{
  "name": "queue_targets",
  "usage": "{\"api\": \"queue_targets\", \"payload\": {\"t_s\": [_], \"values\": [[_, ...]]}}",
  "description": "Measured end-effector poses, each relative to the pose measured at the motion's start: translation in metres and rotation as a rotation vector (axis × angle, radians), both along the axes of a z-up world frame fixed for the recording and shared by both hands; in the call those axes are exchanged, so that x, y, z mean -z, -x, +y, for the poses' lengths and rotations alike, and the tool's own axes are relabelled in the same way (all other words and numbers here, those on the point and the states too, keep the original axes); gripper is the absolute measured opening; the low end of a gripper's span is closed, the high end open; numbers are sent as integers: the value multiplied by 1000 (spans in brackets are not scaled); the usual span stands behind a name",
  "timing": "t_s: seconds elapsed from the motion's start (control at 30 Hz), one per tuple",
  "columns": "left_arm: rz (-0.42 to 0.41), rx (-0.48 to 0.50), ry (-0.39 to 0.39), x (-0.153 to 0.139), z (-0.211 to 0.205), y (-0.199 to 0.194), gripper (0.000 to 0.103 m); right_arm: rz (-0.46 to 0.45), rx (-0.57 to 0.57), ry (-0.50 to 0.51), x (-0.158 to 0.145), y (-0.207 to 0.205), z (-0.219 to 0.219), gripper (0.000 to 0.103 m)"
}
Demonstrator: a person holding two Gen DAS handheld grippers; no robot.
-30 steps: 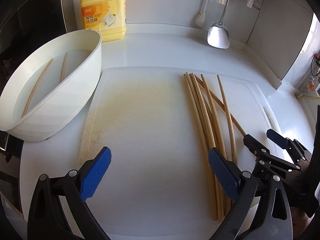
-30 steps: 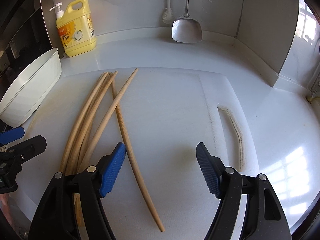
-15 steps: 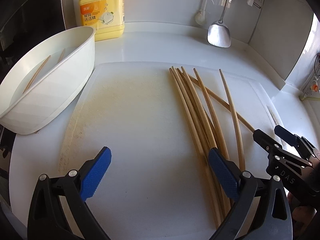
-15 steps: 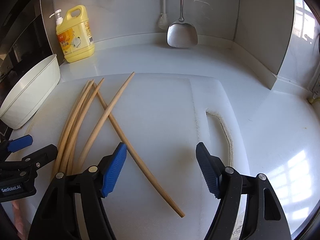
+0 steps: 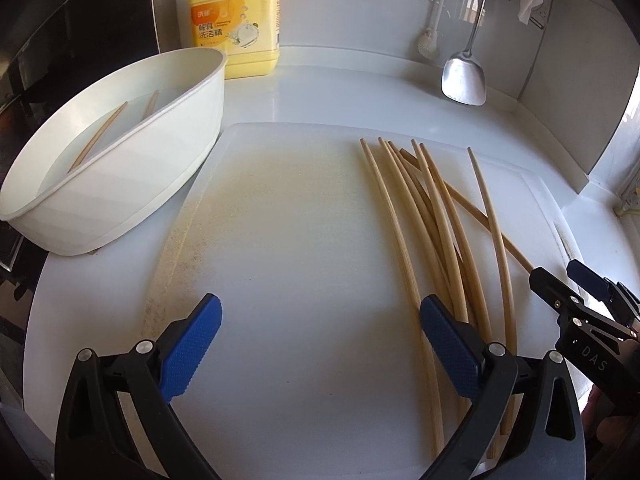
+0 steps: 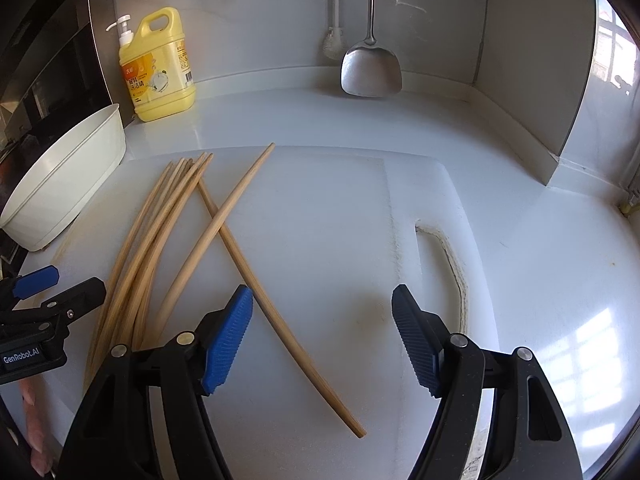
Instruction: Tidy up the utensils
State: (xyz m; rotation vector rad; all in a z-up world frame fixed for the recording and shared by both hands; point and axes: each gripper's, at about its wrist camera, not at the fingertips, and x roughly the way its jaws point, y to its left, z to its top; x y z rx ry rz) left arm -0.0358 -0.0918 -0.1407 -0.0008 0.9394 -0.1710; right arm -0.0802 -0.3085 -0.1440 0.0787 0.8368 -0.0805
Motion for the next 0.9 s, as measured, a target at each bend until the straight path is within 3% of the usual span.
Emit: {"api": "queue_targets", "payload": {"t_s": [0.47,0.63,0.9], "values": [[6,33,0,2,-18,-9,97,7,-32,9,3,-10,3,70],[-9,26,-69,5,-17,-10,98,5,-34,11,4,-11,4,70],[-16,27,-59,4,-21,-14,96,-4,-80,18,6,-17,11,69]]}}
